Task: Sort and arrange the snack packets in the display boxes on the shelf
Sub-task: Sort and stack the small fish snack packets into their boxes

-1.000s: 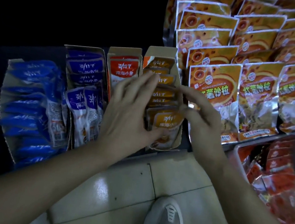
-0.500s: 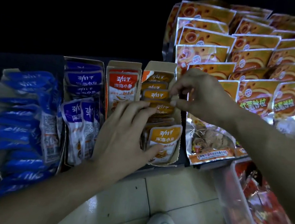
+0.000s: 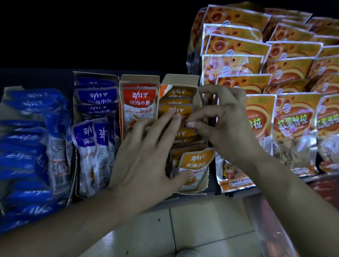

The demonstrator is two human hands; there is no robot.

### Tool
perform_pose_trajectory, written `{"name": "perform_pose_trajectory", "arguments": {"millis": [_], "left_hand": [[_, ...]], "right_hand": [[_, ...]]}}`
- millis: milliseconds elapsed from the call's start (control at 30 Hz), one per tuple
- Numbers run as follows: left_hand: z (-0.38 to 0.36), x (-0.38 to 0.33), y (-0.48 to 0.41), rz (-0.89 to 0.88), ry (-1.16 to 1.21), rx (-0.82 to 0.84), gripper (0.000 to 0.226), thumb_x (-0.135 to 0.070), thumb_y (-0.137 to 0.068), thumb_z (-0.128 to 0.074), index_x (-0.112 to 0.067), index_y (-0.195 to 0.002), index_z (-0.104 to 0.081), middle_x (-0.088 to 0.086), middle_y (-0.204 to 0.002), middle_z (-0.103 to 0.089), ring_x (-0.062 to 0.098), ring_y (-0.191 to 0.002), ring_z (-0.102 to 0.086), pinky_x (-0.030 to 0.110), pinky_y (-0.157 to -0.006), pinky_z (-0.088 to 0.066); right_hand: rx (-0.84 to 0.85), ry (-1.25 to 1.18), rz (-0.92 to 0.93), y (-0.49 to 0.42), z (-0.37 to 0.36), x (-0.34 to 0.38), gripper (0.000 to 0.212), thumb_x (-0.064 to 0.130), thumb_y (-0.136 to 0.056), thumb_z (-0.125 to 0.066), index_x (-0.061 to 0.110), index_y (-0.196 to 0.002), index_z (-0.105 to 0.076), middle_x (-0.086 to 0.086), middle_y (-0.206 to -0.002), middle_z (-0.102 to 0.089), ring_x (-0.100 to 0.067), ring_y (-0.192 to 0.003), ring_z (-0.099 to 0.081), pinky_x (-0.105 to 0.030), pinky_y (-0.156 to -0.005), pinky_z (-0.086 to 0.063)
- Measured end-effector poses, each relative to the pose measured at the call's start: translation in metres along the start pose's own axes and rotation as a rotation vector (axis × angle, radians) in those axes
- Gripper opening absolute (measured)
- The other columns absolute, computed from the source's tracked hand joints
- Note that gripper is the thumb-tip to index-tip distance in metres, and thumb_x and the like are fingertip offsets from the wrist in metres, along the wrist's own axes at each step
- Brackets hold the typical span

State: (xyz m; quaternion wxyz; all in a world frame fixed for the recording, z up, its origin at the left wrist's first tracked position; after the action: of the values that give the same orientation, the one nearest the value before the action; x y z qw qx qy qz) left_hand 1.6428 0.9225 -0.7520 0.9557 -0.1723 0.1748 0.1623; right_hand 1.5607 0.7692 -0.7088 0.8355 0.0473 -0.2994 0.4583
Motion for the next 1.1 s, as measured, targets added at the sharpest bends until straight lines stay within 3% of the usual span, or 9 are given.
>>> {"name": "perform_pose_trajectory", "arguments": {"millis": [133, 300, 433, 533, 667, 800, 900, 1000, 1100], "left_hand": [[0.002, 0.001, 0.000, 0.009, 0.069, -0.017, 0.097, -0.071, -0.074, -0.063, -0.022, -0.154, -0.034, -0.002, -0.147, -0.042, 0.023, -0.128, -0.038, 0.039, -0.098, -0.045], [0.002, 0.000, 0.001, -0.007, 0.055, -0.027, 0.086, -0.066, -0.075, -0.072, -0.025, -0.147, -0.046, -0.005, -0.138, -0.050, 0.023, -0.121, -0.044, 0.036, -0.095, -0.044], [0.002, 0.002, 0.002, -0.008, 0.058, -0.030, 0.085, -0.067, -0.074, -0.072, -0.023, -0.144, -0.049, -0.002, -0.135, -0.050, 0.023, -0.121, -0.044, 0.037, -0.096, -0.045], [0.004, 0.003, 0.000, 0.008, 0.063, -0.039, 0.086, -0.067, -0.070, -0.074, -0.022, -0.139, -0.052, 0.004, -0.141, -0.045, 0.027, -0.127, -0.040, 0.042, -0.095, -0.049], [0.007, 0.001, -0.003, -0.027, 0.033, -0.029, 0.088, -0.070, -0.068, -0.076, -0.018, -0.136, -0.052, 0.004, -0.154, -0.042, 0.031, -0.133, -0.038, 0.045, -0.098, -0.047], [0.013, 0.002, 0.004, -0.047, 0.101, -0.120, 0.085, -0.063, -0.065, -0.083, -0.017, -0.131, -0.054, -0.006, -0.124, -0.053, 0.022, -0.114, -0.045, 0.040, -0.086, -0.050], [0.011, 0.003, 0.004, -0.050, 0.082, -0.077, 0.085, -0.068, -0.072, -0.074, -0.019, -0.138, -0.052, -0.009, -0.128, -0.055, 0.019, -0.113, -0.046, 0.035, -0.088, -0.044], [0.006, 0.005, 0.003, -0.056, 0.056, -0.027, 0.082, -0.072, -0.076, -0.066, -0.021, -0.140, -0.055, -0.006, -0.129, -0.062, 0.020, -0.115, -0.048, 0.038, -0.092, -0.044], [0.006, 0.005, 0.004, -0.061, 0.052, -0.028, 0.079, -0.071, -0.077, -0.069, -0.021, -0.137, -0.057, -0.006, -0.127, -0.063, 0.020, -0.114, -0.050, 0.037, -0.091, -0.045]], "right_hand": [[0.050, -0.135, -0.100, 0.002, -0.001, -0.001, 0.006, 0.025, -0.081, -0.080, 0.030, -0.084, -0.079, 0.013, -0.139, -0.049, -0.018, -0.128, -0.030, -0.008, -0.098, -0.024], [0.090, -0.316, -0.124, 0.002, 0.000, -0.005, 0.013, 0.020, -0.090, -0.072, 0.020, -0.103, -0.073, -0.001, -0.131, -0.053, -0.019, -0.116, -0.053, -0.034, -0.093, -0.047], [0.109, -0.074, -0.093, -0.008, -0.006, -0.005, 0.018, 0.023, -0.090, -0.070, 0.023, -0.109, -0.071, -0.002, -0.124, -0.055, -0.022, -0.117, -0.051, -0.045, -0.100, -0.046], [0.142, -0.105, -0.115, -0.013, -0.005, -0.002, 0.002, 0.014, -0.089, -0.071, 0.015, -0.089, -0.073, -0.003, -0.110, -0.060, -0.019, -0.104, -0.056, -0.039, -0.089, -0.050], [0.262, -0.225, -0.198, -0.007, 0.004, -0.001, 0.018, 0.009, -0.087, -0.072, 0.024, -0.079, -0.073, 0.003, -0.126, -0.054, -0.012, -0.115, -0.052, -0.026, -0.087, -0.050], [0.201, -0.252, -0.226, -0.007, 0.008, -0.007, 0.016, 0.012, -0.091, -0.066, 0.012, -0.080, -0.078, 0.001, -0.121, -0.062, -0.007, -0.107, -0.058, -0.017, -0.079, -0.045], [0.116, -0.111, -0.162, -0.016, 0.005, -0.007, 0.005, 0.017, -0.087, -0.075, 0.017, -0.091, -0.077, -0.001, -0.097, -0.066, -0.013, -0.084, -0.061, -0.030, -0.074, -0.052], [0.090, -0.004, -0.120, -0.026, 0.004, -0.002, 0.016, 0.018, -0.081, -0.080, 0.020, -0.096, -0.075, 0.017, -0.084, -0.055, -0.001, -0.072, -0.053, -0.016, -0.063, -0.043], [0.102, 0.101, -0.103, -0.037, 0.009, 0.004, 0.023, 0.023, -0.077, -0.083, 0.020, -0.098, -0.074, 0.020, -0.082, -0.050, 0.000, -0.069, -0.051, -0.012, -0.060, -0.037]]}}
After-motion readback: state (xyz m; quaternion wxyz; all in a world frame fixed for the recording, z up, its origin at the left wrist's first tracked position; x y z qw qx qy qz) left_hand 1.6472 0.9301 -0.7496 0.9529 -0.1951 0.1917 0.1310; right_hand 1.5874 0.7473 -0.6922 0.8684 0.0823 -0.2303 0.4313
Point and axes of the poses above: each hand's wrist, its own y-axis away from the middle knuckle, its own z-axis out of the back of the hand, x = y × z, the point moved 5 cm from there along -y, towards the middle knuckle
